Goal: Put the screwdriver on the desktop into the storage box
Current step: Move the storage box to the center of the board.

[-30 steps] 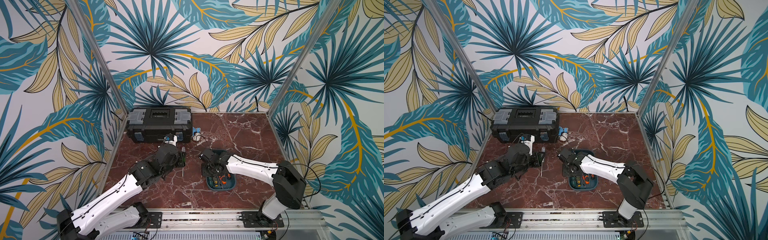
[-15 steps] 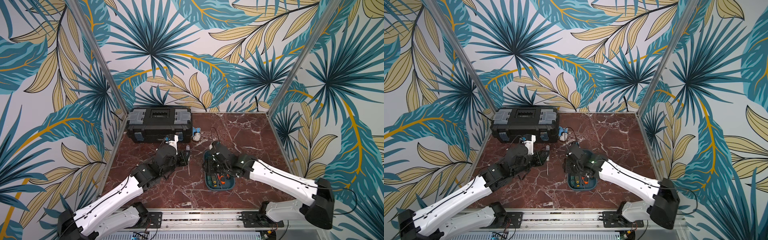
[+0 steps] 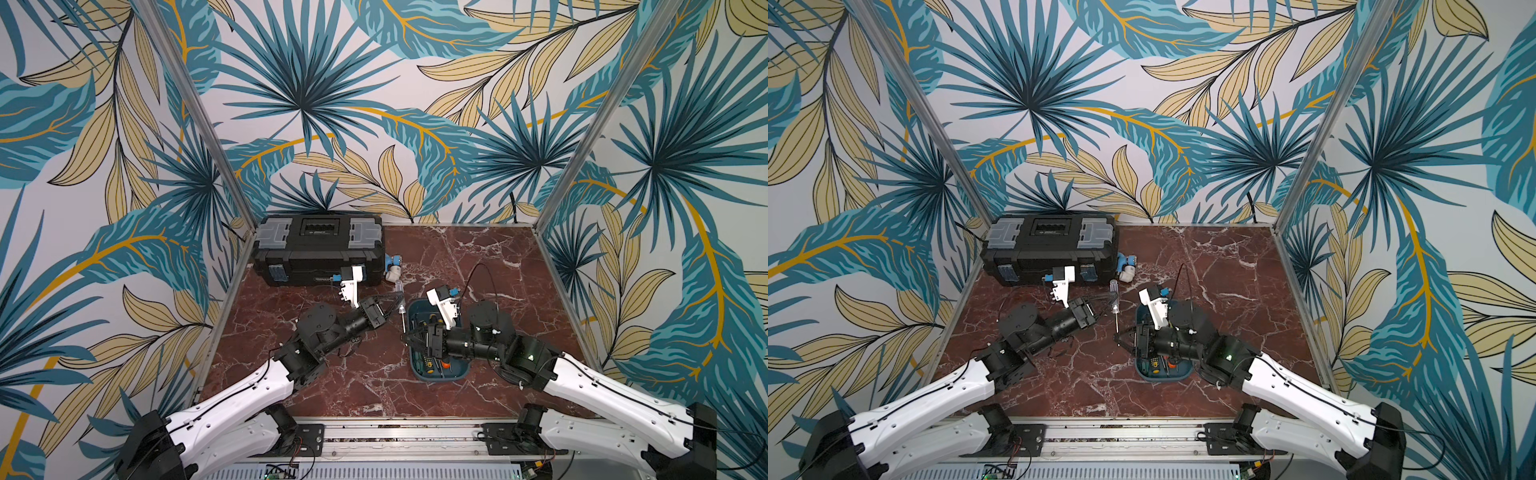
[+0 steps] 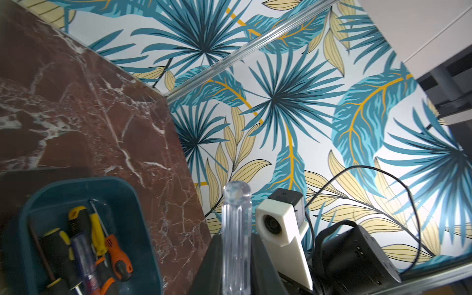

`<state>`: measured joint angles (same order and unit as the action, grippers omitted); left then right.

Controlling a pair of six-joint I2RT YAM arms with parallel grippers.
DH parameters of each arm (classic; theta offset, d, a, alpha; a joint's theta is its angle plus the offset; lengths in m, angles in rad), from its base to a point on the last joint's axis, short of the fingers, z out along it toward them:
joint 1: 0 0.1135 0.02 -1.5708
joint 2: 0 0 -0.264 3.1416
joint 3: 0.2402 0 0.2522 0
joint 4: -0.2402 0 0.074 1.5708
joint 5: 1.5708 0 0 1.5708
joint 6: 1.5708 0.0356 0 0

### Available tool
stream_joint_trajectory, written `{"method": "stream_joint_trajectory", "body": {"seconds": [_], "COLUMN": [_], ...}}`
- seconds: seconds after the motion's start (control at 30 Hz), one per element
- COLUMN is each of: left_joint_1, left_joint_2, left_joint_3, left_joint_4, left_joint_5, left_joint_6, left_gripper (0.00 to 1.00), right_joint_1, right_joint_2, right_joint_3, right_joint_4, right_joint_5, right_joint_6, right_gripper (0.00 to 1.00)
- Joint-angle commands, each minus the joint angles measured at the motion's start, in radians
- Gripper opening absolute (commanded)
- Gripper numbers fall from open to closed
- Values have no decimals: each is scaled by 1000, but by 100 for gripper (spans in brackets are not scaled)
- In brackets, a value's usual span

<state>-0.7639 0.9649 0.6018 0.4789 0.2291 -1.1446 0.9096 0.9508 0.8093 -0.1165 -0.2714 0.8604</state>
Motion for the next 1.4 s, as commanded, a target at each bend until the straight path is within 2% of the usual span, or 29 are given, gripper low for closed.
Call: {"method": "stream_joint_trajectory", "body": {"seconds": [0.0, 0.07, 0.27, 0.47, 0.5, 0.53, 0.6, 0.63, 0.7, 0.8, 0.9, 1.13, 1.37], "left_joint_1": [3, 4, 5, 5, 5, 5, 5, 6, 3, 5, 6, 6, 6], "left_joint_2": [-1, 4, 29, 40, 38, 34, 25, 21, 30, 79, 119, 227, 320], "left_joint_3": [-27, -42, -48, -48, -44, -37, -7, 18, 90, 166, 191, 240, 264], "left_joint_4": [115, 151, 202, 154, 107, 60, -92, -178, -361, -516, -517, -442, -334], "left_joint_5": [44, 46, 75, 68, 54, 40, -4, -25, -60, -100, -83, -28, 96], "left_joint_6": [-29, -43, -59, -34, -20, -1, 55, 90, 194, 274, 286, 254, 204], "left_gripper": [0, 0, 0, 0, 4, 19, 59, 67, 75, 78, 79, 78, 69], "right_joint_1": [2, 2, 2, 3, 2, 3, 3, 2, 3, 10, 33, 72, 83], "right_joint_2": [-22, -23, -6, 14, 15, 17, 29, 40, 79, 158, 209, 218, 229], "right_joint_3": [-7, 2, 23, 43, 51, 62, 102, 125, 182, 258, 297, 311, 303], "right_joint_4": [79, 78, 79, 71, 50, 17, -88, -176, -331, -528, -620, -630, -619], "right_joint_5": [-25, -23, -28, -34, -24, -7, 47, 86, 173, 279, 363, 401, 397], "right_joint_6": [15, 17, 22, 23, 19, 10, -23, -41, -80, -113, -127, -147, -148], "right_gripper": [39, 33, 23, 0, 0, 0, 0, 0, 0, 0, 0, 0, 0]}}
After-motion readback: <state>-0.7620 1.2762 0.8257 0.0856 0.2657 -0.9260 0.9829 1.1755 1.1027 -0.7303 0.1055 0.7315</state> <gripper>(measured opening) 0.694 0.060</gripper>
